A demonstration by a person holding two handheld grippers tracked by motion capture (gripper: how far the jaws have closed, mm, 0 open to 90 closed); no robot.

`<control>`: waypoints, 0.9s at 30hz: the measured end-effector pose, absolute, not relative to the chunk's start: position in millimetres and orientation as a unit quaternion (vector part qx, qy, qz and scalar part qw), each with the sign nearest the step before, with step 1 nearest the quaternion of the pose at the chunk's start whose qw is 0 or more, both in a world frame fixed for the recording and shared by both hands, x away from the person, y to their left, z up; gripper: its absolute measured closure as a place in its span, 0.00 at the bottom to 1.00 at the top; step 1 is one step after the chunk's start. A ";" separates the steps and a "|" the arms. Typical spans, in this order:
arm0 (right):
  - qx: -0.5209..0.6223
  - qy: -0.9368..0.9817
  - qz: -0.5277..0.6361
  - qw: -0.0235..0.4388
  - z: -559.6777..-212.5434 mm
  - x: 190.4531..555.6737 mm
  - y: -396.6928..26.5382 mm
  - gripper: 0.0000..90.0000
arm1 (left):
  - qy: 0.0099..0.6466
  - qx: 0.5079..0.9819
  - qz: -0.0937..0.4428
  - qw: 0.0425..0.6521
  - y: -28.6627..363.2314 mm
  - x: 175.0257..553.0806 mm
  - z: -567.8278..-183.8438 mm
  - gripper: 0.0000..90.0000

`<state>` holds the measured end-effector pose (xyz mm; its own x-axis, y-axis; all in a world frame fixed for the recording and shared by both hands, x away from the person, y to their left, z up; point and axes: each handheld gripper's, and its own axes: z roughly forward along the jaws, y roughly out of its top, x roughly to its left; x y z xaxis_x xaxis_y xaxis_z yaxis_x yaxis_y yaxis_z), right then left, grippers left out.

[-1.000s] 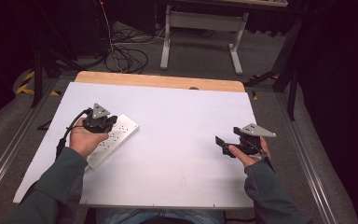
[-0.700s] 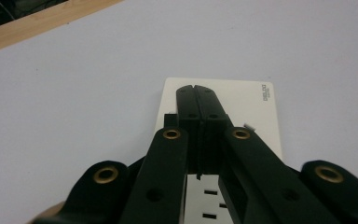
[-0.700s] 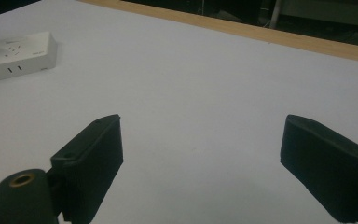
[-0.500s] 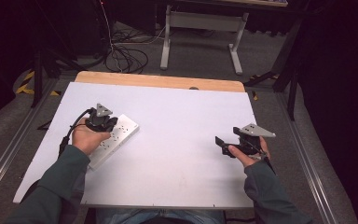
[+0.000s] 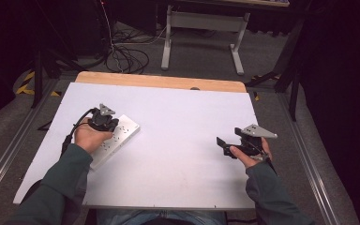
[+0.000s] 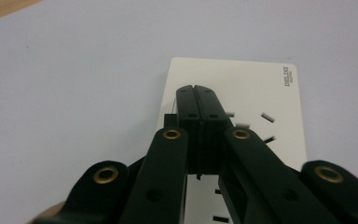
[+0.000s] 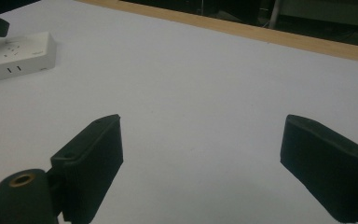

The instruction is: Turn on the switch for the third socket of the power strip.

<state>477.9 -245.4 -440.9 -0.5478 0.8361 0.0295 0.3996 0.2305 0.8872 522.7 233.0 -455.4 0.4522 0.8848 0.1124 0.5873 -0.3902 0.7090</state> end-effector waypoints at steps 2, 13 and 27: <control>0.414 0.747 0.464 0.236 -440.8 477.8 -245.2 0.15 | 0.463 0.797 0.250 0.298 233.3 523.6 -455.7 1.00; 0.414 0.747 0.464 0.236 -440.7 477.5 -245.6 0.15 | 0.471 0.800 0.246 0.280 235.1 527.5 -458.6 1.00; 0.414 0.746 0.465 0.237 -440.3 477.0 -245.8 0.15 | 0.473 0.800 0.241 0.280 235.9 526.9 -461.4 1.00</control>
<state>477.0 -245.8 -440.3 -0.5448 0.8380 0.0311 0.3971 0.2251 0.8897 526.9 235.9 -461.4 0.4363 0.8916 0.1210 0.6210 -0.3957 0.6766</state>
